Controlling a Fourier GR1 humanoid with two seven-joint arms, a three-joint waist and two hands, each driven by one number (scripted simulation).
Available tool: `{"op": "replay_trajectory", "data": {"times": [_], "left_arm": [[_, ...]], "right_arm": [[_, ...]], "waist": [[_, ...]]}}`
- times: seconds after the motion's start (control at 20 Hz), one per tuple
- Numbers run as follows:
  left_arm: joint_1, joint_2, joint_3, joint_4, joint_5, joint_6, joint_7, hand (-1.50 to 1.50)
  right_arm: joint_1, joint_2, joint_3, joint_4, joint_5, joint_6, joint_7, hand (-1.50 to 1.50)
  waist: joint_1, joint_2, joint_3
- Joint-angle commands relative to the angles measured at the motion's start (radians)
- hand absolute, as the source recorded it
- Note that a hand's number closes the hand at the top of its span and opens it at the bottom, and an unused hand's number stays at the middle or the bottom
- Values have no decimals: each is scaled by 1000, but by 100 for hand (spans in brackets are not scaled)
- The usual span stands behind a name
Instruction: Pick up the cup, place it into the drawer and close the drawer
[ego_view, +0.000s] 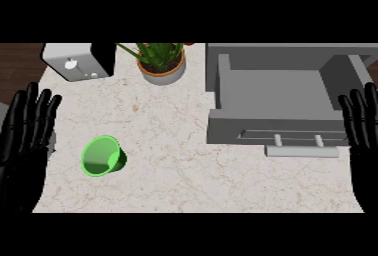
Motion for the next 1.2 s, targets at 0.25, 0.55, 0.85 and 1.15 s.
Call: {"op": "replay_trajectory", "data": {"times": [0.25, 0.55, 0.85, 1.15], "left_arm": [[72, 13, 52, 6, 142, -129, -135, -150], [87, -43, 69, 105, 307, -156, -61, -150], [71, -66, 49, 26, 291, -130, 6, -150], [-24, -67, 63, 134, 270, -117, 16, -150]], "right_arm": [[-56, 7, 23, 48, -16, 36, -16, -150], [-32, -9, 23, 11, -121, 95, 101, -150], [-100, 45, 89, -9, -34, 25, 163, -150], [-44, 33, 40, 61, -81, 94, 58, -150]], "waist": [[-16, -45, -15], [-20, -45, -15], [-18, -46, -15], [-21, -45, -15]]}}
